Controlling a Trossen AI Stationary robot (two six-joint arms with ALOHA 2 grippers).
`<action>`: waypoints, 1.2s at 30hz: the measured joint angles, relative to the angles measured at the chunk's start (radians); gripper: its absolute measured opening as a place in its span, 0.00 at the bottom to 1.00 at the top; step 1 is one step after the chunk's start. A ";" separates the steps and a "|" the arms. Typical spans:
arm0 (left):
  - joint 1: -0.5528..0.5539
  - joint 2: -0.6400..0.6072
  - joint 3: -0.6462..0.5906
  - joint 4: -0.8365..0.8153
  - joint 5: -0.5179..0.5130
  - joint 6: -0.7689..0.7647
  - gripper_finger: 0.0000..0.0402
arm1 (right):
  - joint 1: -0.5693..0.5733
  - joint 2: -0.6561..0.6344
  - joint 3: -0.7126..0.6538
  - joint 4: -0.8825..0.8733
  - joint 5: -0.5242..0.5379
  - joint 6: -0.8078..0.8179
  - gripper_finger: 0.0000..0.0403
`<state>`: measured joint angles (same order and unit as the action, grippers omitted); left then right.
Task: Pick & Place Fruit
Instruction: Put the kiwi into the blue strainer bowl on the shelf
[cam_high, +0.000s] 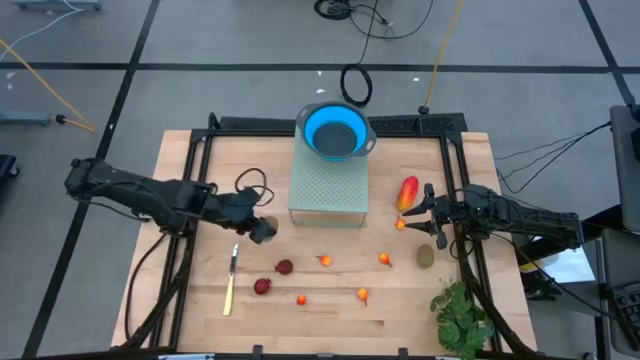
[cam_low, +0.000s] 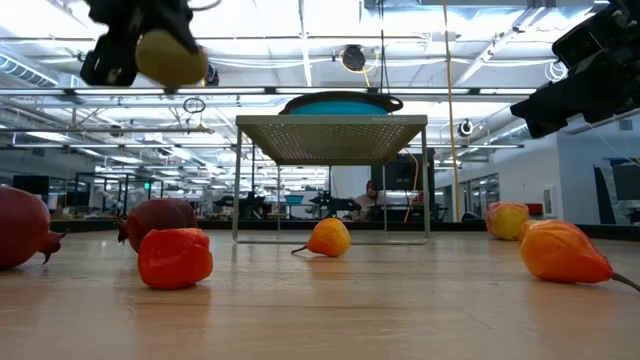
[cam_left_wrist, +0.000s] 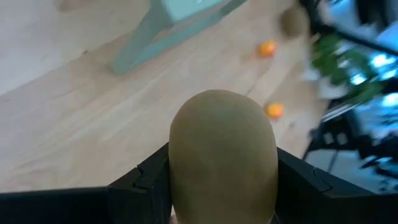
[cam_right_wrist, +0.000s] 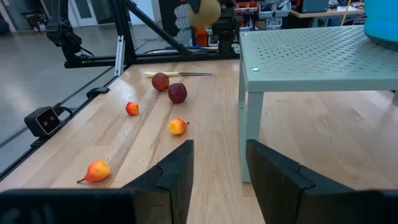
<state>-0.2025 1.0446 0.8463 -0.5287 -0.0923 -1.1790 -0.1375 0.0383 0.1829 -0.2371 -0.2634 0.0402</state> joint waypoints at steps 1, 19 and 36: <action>-0.008 -0.004 0.000 0.032 -0.017 -0.011 0.49 | 0.000 0.000 0.000 0.000 0.000 0.000 0.35; -0.058 -0.011 0.001 0.245 -0.138 -0.063 0.50 | 0.000 0.000 0.000 0.000 0.000 0.000 0.35; -0.058 -0.011 0.001 0.449 -0.241 0.442 0.50 | 0.000 0.000 0.000 0.000 0.000 0.000 0.35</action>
<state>-0.2607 1.0336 0.8471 -0.0795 -0.3330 -0.7371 -0.1375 0.0383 0.1833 -0.2371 -0.2638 0.0402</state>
